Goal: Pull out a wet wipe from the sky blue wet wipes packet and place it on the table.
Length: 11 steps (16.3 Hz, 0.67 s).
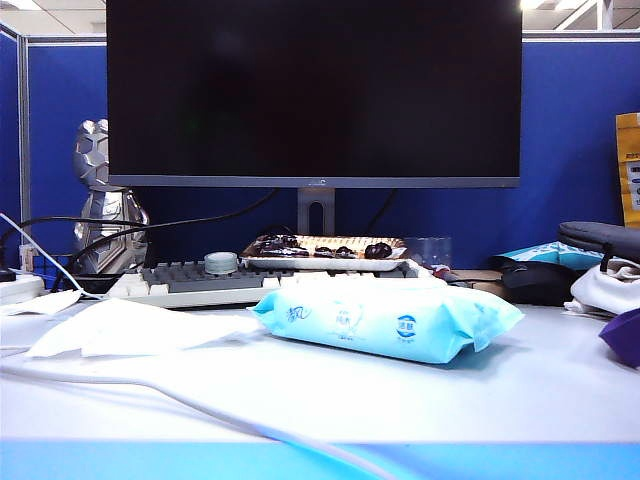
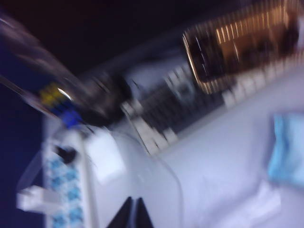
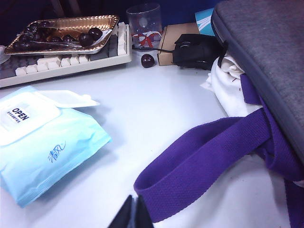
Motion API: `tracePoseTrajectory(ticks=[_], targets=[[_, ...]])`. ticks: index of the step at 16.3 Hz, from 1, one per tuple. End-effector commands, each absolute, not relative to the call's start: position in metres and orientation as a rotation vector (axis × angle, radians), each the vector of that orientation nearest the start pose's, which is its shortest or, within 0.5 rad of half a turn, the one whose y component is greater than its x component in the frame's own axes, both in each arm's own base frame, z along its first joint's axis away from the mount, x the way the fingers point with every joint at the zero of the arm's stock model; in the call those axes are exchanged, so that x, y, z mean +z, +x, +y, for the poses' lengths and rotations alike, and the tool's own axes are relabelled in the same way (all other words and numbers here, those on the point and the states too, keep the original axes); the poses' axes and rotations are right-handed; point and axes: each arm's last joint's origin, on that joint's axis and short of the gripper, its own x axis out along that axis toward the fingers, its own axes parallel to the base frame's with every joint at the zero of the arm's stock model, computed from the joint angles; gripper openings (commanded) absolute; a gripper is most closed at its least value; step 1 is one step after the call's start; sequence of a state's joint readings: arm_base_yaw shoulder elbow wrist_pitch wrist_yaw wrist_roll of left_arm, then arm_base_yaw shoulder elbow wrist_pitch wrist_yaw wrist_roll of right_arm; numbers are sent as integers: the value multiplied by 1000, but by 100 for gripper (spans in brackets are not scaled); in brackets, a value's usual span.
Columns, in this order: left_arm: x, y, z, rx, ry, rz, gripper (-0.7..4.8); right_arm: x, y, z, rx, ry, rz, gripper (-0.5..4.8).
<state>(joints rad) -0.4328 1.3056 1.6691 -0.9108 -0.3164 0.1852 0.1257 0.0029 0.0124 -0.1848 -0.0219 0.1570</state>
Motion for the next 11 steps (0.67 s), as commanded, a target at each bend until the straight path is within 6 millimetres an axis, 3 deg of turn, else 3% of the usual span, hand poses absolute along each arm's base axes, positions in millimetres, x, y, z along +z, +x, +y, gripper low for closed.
tracePoseTrajectory(ticks=[1, 4, 5, 8, 11], targets=[[483, 186, -76, -127, 306, 352, 14, 151, 95, 13, 133, 148, 182, -4], [510, 129, -47, -41, 244, 181, -5, 151, 95, 13, 133, 148, 181, -4], [518, 101, -34, -34, 213, 112, -5, 151, 95, 13, 133, 148, 182, -4], [526, 34, -3, -22, 129, -48, -5, 151, 95, 13, 133, 148, 182, -4], [523, 20, 4, -21, 108, -67, -5, 151, 95, 13, 133, 148, 182, -4]])
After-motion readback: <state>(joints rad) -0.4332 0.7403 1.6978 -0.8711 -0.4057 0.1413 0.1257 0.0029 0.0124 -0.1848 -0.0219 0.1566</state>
